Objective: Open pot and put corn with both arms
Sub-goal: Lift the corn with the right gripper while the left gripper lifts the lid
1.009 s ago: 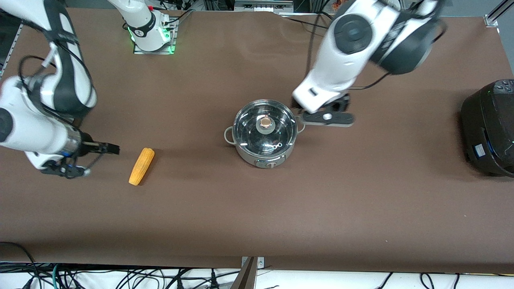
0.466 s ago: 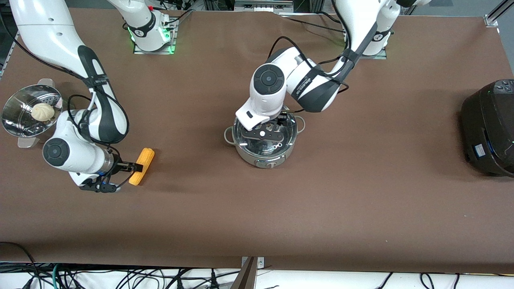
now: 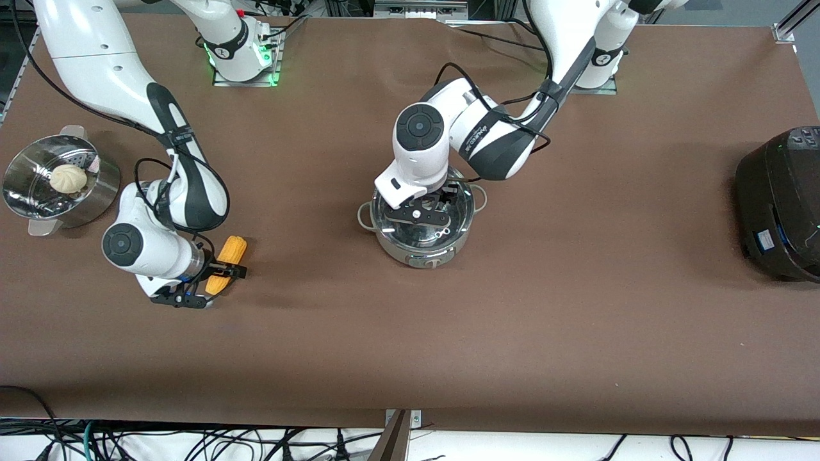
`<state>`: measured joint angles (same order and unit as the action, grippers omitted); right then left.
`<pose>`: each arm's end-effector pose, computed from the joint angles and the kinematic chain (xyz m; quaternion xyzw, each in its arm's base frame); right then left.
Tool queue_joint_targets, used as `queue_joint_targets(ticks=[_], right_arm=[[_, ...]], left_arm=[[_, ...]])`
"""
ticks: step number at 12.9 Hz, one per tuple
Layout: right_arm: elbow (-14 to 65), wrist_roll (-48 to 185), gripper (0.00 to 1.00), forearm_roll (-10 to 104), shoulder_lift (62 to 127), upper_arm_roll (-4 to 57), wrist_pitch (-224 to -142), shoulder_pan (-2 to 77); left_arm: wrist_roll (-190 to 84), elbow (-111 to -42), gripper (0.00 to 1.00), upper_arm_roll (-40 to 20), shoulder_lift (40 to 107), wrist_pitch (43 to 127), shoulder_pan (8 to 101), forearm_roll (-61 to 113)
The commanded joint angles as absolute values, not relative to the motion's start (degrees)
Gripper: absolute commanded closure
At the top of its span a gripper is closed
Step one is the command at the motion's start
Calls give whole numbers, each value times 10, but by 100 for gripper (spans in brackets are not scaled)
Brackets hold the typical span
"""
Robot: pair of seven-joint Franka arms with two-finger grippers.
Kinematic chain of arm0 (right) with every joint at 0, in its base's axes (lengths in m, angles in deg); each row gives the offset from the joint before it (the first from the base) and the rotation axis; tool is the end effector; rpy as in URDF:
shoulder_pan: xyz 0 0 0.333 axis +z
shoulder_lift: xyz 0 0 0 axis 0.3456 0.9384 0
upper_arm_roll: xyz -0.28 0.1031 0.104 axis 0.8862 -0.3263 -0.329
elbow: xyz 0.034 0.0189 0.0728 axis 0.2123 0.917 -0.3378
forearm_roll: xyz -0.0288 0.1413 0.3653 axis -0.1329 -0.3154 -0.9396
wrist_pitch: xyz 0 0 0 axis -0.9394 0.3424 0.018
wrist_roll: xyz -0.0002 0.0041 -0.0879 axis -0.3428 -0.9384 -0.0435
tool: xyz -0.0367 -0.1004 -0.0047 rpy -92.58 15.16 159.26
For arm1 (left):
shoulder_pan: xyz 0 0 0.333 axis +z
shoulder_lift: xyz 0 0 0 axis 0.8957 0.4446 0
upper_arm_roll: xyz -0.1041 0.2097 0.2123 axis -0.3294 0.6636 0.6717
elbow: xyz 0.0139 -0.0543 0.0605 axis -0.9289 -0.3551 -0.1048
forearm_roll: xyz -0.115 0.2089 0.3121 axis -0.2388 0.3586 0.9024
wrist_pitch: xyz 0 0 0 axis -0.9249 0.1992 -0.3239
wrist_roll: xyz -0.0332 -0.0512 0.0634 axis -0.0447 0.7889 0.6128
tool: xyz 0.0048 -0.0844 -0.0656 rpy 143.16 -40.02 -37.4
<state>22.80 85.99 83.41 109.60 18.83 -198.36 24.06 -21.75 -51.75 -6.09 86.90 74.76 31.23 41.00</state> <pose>0.6717 0.0678 0.2050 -0.9976 0.0601 0.0335 0.0089 0.5318 -0.4907 0.3422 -0.9960 0.0705 0.0534 0.0121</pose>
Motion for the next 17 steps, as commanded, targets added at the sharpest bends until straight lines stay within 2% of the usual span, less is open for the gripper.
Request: queue_joint_targets(ticks=[1,2,3,4,5,6,7,9,11,14,15,17], right_arm=[[262,867,8,825,1095,188,-2028,238],[266,867,22,825,1099,188,-2035,238],[266,866,41,825,1103,188,-2036,238],[268,865,59,825,1104,188,-2036,237],[269,862,76,825,1108,188,-2035,237],[268,860,89,826,1107,188,-2032,236],[268,859,96,826,1107,188,-2031,236],[263,857,98,826,1095,188,-2020,237],[256,860,98,826,1041,178,-1947,238],[222,915,96,825,962,100,-1836,240],[194,957,95,828,960,59,-1805,240],[125,1015,95,833,969,4,-1762,263]], left_arm=[[-219,-528,70,-58,867,740,299,421],[-218,-530,86,-58,864,739,299,421],[-218,-528,95,-58,860,738,300,420],[-216,-520,100,-58,859,738,304,417],[-214,-515,100,-58,844,738,309,411],[-211,-505,100,-55,825,728,316,411],[-210,-495,100,-55,805,699,332,410],[-216,-491,100,-55,762,619,380,411],[-244,-501,100,-58,722,559,438,412],[-452,-512,100,-53,709,479,521,421],[-489,-536,100,-54,709,487,554,429],[-536,-597,100,-55,709,567,607,440]])
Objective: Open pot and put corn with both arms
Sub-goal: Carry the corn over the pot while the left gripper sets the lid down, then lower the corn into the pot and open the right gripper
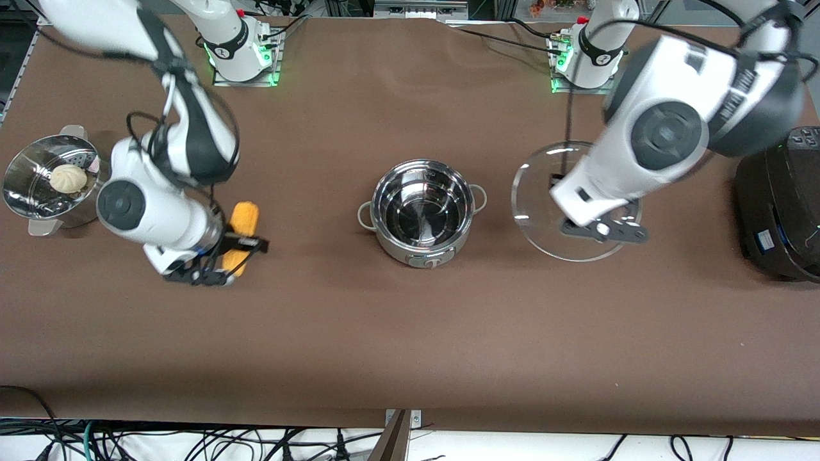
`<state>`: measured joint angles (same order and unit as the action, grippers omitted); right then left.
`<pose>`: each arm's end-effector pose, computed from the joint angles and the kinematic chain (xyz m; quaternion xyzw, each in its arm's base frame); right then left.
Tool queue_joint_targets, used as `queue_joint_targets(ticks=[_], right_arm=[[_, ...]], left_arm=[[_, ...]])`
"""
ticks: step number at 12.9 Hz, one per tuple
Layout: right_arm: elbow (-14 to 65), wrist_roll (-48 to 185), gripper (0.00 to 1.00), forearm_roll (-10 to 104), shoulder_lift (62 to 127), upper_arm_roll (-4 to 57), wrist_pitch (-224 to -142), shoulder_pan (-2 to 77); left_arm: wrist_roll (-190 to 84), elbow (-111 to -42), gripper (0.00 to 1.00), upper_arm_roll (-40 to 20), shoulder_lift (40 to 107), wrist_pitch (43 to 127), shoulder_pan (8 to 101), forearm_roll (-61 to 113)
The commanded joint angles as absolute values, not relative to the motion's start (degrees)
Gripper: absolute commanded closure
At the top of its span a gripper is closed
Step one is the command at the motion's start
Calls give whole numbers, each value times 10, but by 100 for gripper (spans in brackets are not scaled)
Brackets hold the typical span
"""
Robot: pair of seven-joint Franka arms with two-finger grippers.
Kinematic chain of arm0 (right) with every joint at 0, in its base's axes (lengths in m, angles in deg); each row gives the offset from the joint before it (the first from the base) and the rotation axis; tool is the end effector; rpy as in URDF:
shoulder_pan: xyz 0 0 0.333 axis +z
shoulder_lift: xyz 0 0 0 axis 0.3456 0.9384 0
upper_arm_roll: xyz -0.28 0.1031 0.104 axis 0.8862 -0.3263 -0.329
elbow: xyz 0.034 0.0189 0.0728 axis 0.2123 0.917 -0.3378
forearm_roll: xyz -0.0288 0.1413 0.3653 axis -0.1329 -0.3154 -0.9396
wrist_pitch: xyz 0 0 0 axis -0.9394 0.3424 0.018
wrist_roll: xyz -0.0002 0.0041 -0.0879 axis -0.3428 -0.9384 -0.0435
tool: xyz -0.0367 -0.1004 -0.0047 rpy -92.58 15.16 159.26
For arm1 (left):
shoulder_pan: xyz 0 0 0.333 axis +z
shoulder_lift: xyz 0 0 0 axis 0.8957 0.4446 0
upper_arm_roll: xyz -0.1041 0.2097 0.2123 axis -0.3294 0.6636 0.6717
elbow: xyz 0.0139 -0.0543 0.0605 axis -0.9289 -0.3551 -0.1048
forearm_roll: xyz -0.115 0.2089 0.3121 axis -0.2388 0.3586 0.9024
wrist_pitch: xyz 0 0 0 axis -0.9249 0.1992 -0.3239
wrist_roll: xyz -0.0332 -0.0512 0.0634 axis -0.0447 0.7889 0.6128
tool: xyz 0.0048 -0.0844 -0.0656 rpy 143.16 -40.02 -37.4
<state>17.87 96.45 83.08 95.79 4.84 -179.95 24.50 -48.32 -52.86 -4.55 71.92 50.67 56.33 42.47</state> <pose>0.6365 0.2123 0.3898 -0.9971 0.0334 0.0429 0.0524 0.6235 -0.1821 0.4818 -0.9871 0.0719 0.1302 0.0596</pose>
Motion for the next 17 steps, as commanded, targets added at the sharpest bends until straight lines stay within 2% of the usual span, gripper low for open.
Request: queue_joint_targets(ticks=[1,4,6,7,8,9,11,13,15,16,17], right_arm=[[106,1040,95,832,981,2,-1762,295],[53,1134,95,840,1031,3,-1778,389],[21,1196,95,862,1076,4,-1804,439],[13,1218,95,882,1097,5,-1818,460],[12,1237,95,898,1116,5,-1836,472],[11,1255,95,910,1131,5,-1859,482],[11,1264,95,929,1153,5,-1876,489],[9,1264,95,933,1167,5,-1894,490],[9,1264,95,934,1178,5,-1904,490],[9,1265,95,934,1183,5,-1909,492],[9,1266,95,934,1186,5,-1914,494]], left_arm=[[-557,-646,100,-55,709,631,639,440],[-616,-827,100,-57,704,832,696,440],[-632,-919,100,-57,703,952,716,440],[-632,-949,90,-57,704,996,718,439],[-632,-955,34,-57,706,1009,719,439],[-632,-952,0,-58,695,1000,720,439],[-625,-927,0,-58,619,943,720,429],[-630,-862,0,-60,563,824,717,424],[-611,-738,0,-66,548,678,714,372],[-577,-691,0,-65,548,637,716,373],[-547,-662,0,-66,551,631,713,381]])
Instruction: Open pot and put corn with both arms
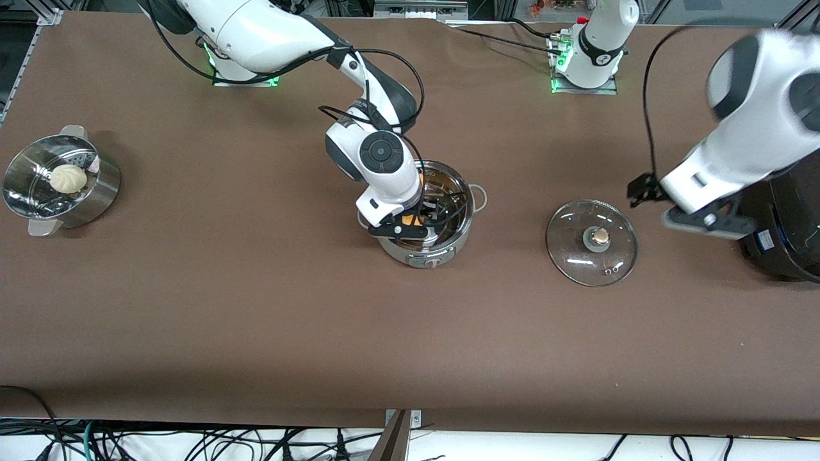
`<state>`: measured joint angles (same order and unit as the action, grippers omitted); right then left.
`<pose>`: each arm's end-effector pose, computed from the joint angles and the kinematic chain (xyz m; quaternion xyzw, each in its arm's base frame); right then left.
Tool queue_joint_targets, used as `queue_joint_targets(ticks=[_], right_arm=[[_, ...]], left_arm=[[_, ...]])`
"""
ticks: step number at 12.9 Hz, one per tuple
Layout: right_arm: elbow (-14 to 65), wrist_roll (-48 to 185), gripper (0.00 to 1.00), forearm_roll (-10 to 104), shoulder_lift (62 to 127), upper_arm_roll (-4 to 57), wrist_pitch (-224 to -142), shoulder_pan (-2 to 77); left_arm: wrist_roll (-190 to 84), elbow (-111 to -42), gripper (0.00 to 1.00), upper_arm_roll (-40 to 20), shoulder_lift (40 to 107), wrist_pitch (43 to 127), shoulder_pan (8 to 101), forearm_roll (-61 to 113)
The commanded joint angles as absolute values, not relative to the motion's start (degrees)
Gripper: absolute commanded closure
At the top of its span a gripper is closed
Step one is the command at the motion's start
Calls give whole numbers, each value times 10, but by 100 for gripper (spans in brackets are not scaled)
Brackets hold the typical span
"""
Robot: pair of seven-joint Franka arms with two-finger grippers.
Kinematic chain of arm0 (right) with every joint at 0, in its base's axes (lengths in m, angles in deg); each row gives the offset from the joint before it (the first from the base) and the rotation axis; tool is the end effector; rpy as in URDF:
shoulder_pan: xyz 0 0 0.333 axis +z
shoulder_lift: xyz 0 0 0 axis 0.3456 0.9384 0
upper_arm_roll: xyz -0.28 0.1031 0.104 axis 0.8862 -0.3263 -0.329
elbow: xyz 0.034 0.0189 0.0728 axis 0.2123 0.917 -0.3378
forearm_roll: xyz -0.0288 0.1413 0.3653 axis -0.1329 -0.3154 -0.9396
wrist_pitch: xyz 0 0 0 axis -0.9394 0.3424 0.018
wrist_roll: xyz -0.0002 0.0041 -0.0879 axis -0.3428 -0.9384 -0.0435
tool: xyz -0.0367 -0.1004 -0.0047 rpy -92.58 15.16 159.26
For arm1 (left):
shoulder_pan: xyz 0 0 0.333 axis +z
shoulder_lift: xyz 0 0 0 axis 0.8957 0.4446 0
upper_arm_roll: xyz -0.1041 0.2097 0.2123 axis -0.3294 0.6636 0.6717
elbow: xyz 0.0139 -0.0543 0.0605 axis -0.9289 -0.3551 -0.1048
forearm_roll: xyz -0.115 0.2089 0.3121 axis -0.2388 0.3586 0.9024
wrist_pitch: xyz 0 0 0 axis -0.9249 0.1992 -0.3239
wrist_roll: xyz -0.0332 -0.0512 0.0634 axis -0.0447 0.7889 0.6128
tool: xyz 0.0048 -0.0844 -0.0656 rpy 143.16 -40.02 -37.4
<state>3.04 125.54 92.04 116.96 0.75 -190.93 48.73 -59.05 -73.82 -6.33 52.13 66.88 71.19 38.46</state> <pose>0.5425 0.5137 0.2775 -0.9965 0.0434 0.0257 0.0672 0.5800 -0.0593 0.5426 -0.9979 0.0594 0.0128 0.0240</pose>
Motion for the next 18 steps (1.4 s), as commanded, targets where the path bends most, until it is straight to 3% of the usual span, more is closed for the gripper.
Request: queue_joint_targets(ticks=[1,2,3,4,5,12,14,16,18], right_arm=[[9,1266,95,934,1189,6,-1920,497],[9,1267,95,934,1192,9,-1922,500],[9,1271,84,934,1194,19,-1931,510],[9,1292,53,934,1197,33,-1941,522],[9,1305,1,936,1198,44,-1948,535],[8,1295,0,958,1184,69,-1930,545],[-30,1249,0,956,1140,86,-1832,536],[-75,1128,0,949,1089,84,-1706,471],[-78,1096,0,949,1043,85,-1663,408]], left_arm=[[-534,-661,0,-68,547,627,715,377],[-524,-653,0,-68,544,625,718,375],[-514,-652,0,-68,542,625,719,373],[-512,-652,0,-67,538,624,719,372],[-512,-651,0,-66,535,621,719,372],[-526,-636,0,-64,536,602,729,337],[-530,-643,0,-29,532,601,703,336],[-529,-645,0,15,525,601,654,338],[-530,-649,0,28,525,601,645,336]])
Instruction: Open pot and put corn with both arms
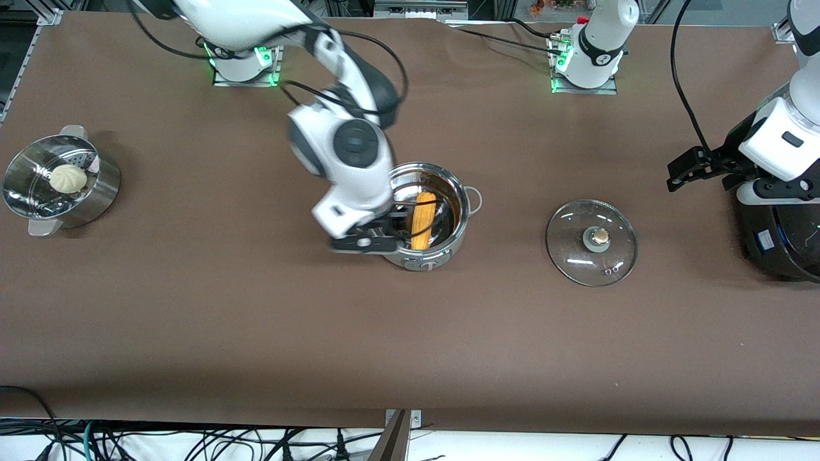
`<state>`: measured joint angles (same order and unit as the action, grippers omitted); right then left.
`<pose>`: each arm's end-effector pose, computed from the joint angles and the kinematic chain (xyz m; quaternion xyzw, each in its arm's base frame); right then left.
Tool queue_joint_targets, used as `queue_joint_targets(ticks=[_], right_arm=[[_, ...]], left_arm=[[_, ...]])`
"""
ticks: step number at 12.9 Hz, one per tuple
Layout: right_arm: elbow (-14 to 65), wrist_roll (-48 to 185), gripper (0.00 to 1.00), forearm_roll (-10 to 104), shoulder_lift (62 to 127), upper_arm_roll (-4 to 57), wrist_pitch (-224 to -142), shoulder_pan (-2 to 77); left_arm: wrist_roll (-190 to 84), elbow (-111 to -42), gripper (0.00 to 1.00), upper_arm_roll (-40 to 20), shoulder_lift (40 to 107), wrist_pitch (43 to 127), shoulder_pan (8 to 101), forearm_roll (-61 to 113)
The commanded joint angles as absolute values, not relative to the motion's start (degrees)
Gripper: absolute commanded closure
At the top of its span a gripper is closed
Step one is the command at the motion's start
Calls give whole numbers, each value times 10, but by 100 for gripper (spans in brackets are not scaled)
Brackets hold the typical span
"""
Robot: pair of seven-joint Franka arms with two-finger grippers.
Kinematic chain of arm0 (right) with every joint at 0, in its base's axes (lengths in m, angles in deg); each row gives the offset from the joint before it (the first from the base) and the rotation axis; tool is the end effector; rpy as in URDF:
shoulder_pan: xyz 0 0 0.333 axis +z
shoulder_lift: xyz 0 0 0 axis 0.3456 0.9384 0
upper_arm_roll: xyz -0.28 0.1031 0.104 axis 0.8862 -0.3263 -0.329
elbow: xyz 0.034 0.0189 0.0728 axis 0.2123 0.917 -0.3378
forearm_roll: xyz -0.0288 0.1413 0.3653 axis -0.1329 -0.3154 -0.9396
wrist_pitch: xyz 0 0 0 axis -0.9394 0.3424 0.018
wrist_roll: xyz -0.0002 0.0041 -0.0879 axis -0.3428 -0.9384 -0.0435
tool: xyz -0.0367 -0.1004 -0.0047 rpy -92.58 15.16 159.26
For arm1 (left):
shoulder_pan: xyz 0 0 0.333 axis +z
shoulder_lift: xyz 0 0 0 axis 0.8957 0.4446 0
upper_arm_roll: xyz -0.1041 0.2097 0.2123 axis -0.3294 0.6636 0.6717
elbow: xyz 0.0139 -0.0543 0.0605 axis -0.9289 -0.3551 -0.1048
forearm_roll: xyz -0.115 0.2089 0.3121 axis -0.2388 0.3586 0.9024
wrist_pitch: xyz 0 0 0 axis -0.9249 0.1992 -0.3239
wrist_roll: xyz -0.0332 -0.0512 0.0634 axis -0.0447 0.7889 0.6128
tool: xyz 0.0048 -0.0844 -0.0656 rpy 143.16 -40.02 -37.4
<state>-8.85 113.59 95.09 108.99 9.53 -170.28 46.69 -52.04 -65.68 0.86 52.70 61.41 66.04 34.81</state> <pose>0.6203 0.4071 0.4293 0.9992 -0.0172 0.0299 0.0213 0.5839 -0.0459 0.5953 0.9997 0.0251 0.0026 0.0045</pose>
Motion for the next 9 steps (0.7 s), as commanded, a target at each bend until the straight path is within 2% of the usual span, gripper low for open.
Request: queue_joint_targets(ticks=[1,4,5,6,8,9], right_arm=[[-76,1096,0,948,1028,86,-1634,383],[-76,1066,0,949,1001,115,-1504,334],[-69,1009,0,949,977,131,-1499,312],[-30,949,0,941,949,133,-1517,277],[126,909,0,861,823,134,-1636,201],[187,903,0,860,778,135,-1681,180]], left_arm=[[-530,-649,0,29,525,600,645,336],[-530,-641,0,30,528,585,647,336],[-529,-641,0,29,528,585,646,336],[-528,-640,0,29,528,585,645,336],[-527,-640,0,29,528,585,645,337],[-527,-640,0,29,528,585,645,336]])
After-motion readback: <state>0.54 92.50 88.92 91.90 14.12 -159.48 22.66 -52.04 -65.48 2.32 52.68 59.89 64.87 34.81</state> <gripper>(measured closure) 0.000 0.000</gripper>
